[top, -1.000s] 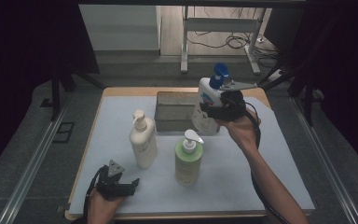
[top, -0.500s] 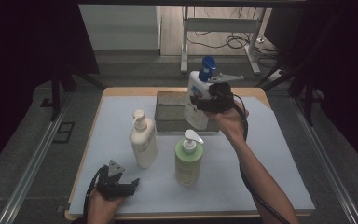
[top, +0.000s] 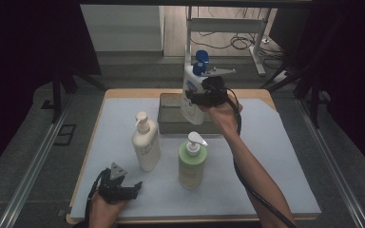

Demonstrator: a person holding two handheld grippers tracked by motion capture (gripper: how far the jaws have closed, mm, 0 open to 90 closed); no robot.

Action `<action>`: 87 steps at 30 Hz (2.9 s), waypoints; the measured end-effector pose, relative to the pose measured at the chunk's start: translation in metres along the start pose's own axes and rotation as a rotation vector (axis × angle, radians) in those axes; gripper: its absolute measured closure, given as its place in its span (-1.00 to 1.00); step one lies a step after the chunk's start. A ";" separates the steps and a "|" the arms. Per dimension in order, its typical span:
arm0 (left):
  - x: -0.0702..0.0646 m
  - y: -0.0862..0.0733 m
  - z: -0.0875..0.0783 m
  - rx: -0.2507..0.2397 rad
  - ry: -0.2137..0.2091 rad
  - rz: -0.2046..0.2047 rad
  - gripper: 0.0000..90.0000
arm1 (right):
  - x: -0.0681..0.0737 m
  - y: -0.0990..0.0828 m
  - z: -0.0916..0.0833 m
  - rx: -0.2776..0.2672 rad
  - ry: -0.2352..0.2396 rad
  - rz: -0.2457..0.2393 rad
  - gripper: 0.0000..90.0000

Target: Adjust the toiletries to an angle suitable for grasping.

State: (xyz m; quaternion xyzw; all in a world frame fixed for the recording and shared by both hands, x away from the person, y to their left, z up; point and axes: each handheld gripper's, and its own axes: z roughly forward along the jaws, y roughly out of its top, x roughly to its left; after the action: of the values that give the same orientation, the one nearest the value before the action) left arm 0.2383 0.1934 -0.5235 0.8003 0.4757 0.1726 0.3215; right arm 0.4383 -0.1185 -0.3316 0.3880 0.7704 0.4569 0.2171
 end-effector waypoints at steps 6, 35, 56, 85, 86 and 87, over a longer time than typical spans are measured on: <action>0.000 0.000 0.000 -0.001 0.000 -0.001 -0.74 | 0.003 0.006 0.014 -0.002 -0.006 0.002 -0.10; 0.000 0.000 0.000 -0.002 0.001 -0.001 -0.73 | -0.002 -0.006 0.068 0.043 -0.047 0.025 -0.10; 0.000 0.000 0.000 -0.003 0.000 -0.002 -0.74 | 0.003 -0.033 0.079 0.087 -0.029 0.020 -0.09; 0.000 0.000 0.000 -0.002 0.001 -0.001 -0.74 | 0.000 -0.055 0.094 0.138 0.010 0.024 -0.20; 0.000 0.000 0.000 -0.002 0.001 -0.001 -0.73 | -0.001 -0.057 0.093 0.138 0.016 0.027 -0.20; 0.000 0.000 0.000 -0.002 0.001 -0.001 -0.74 | -0.001 -0.058 0.092 0.139 0.020 0.028 -0.20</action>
State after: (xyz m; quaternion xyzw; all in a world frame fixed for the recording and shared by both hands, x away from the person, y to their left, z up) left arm 0.2380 0.1933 -0.5237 0.7996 0.4762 0.1735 0.3223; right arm 0.4795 -0.0861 -0.4270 0.4085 0.7970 0.4089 0.1756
